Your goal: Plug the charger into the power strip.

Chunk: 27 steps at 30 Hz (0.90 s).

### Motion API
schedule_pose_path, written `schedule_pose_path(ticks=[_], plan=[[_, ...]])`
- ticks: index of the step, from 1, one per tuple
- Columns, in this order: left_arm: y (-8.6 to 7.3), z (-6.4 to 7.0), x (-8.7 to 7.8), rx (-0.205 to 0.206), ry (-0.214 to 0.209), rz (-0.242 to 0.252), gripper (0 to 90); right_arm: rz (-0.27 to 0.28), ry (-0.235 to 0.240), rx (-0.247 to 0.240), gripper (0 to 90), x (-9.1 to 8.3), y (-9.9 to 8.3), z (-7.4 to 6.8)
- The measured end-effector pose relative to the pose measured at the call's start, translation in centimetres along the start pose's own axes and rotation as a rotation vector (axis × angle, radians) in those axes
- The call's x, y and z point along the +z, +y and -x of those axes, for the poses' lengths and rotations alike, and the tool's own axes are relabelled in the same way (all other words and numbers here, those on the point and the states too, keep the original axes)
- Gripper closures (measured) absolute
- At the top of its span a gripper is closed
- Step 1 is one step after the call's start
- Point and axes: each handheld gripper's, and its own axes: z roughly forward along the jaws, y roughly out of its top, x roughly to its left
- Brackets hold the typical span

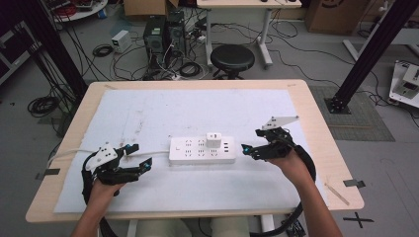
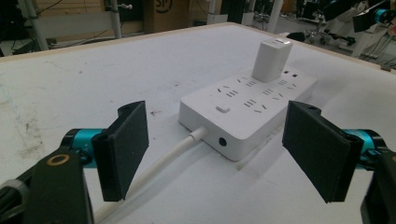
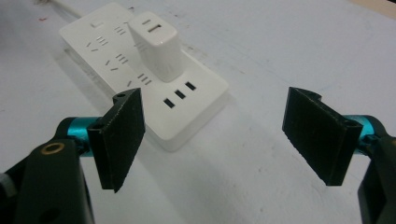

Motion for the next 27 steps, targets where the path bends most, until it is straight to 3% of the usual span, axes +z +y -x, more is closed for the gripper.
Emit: schedule_pose_path(ticks=[7,12,27], plan=[[0.0,-0.4,-0.4,-0.002,0.018,0.004,22.7,0.056,-0.081,0.038,21.7,-1.2,-2.0,0.0],[0.1,-0.5,-0.6,-0.002,0.023,0.012,22.7,0.082,-0.111,0.061,21.5,-1.7,-2.8,-0.4],[0.2,-0.1,-0.7,0.011,0.026,0.009,22.7,0.112,-0.133,0.083,21.5,-2.6,-4.4,-0.8]])
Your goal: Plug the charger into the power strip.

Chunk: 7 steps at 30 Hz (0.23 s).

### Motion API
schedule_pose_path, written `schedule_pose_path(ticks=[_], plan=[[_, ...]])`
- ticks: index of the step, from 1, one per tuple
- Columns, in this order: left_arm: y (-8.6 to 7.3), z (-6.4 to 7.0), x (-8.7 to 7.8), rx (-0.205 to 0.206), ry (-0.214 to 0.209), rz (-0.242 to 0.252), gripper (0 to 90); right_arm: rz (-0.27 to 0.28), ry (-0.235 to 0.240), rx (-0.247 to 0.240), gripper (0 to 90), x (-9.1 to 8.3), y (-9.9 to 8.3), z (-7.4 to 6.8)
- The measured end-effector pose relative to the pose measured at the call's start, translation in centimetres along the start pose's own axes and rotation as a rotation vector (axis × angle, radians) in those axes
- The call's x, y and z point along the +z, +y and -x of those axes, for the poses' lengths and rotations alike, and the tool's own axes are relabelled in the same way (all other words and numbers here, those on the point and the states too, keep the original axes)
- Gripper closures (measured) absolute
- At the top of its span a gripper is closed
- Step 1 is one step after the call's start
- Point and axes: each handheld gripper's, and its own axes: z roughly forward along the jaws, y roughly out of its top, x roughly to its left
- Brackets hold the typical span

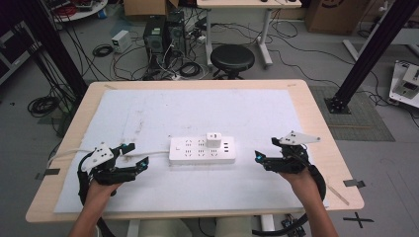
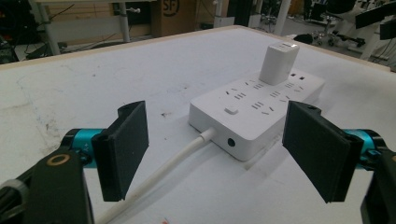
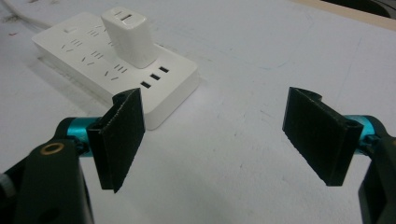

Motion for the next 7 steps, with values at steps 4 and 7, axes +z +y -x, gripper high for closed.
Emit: schedule_pose_path(ticks=[4,7], plan=[[-0.05,0.06,-0.07,-0.004,0.004,0.000,22.7,-0.002,0.000,0.005,21.5,-0.33,-0.20,-0.02],[0.01,0.05,-0.11,-0.001,0.006,0.003,22.7,0.008,-0.005,0.007,21.5,-0.52,-0.33,0.07]])
